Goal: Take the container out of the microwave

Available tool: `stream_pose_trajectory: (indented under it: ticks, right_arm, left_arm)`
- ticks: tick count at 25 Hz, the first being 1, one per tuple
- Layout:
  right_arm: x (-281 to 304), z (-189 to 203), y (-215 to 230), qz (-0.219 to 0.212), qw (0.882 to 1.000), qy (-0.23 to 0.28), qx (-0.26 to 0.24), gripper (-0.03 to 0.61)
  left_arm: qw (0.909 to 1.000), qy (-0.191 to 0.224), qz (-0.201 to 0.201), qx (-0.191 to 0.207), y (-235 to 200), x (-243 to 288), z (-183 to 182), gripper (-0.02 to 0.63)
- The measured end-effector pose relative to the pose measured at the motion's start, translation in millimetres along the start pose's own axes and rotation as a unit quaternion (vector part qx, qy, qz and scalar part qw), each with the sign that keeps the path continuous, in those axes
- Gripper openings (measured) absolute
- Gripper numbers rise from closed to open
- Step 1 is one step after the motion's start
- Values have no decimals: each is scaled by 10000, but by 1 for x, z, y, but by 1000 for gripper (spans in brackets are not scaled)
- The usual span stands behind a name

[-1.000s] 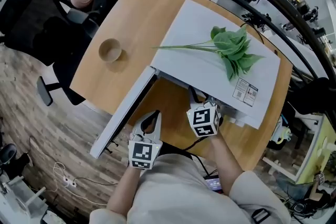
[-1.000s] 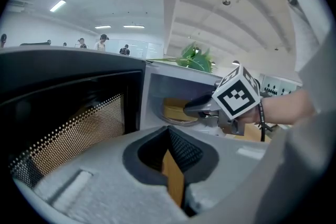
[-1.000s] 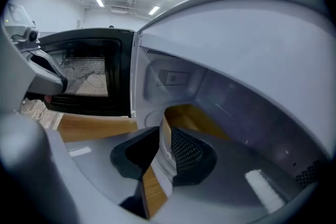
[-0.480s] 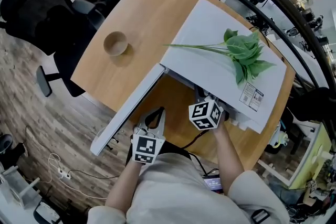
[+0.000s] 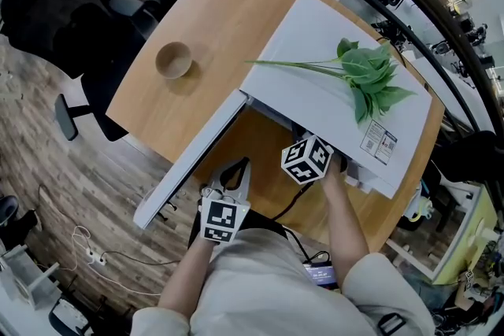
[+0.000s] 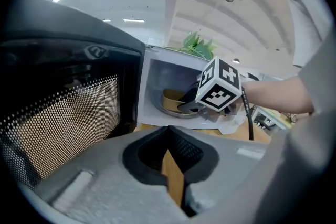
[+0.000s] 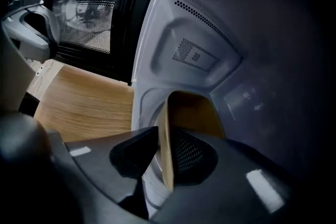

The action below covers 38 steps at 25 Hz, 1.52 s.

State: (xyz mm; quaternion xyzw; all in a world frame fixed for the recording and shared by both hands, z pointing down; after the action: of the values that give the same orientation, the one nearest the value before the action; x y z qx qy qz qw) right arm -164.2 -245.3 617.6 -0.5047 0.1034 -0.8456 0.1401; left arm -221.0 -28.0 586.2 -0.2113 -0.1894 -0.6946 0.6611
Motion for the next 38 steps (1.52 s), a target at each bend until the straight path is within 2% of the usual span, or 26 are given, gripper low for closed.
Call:
stream_pose_trajectory:
  ticks: [9, 15, 38]
  right_arm:
    - [6, -2, -3, -64, 9998, -102, -139, 93]
    - [6, -4, -3, -66, 9996, -117, -235, 46]
    - [-21, 8, -39, -55, 9997, -171, -158, 35]
  left_arm:
    - [9999, -11, -127, -34, 5, -1, 0, 3]
    - [9997, -25, -231, -53, 8, -3, -1, 3]
    - [10000, 76, 6, 59, 9, -20, 4, 3]
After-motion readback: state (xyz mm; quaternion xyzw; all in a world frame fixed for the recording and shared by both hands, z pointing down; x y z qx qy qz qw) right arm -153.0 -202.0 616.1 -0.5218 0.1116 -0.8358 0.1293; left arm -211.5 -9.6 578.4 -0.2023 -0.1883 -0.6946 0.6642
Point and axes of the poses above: the fingertips, and each gripper's own axes: x forward along the fingers, y to its right, z out of its underside, the point moved 10 cm from there along -x, backward along the fingers, and after that the axes turned 13 degrees about x, right-handed, at the moved point
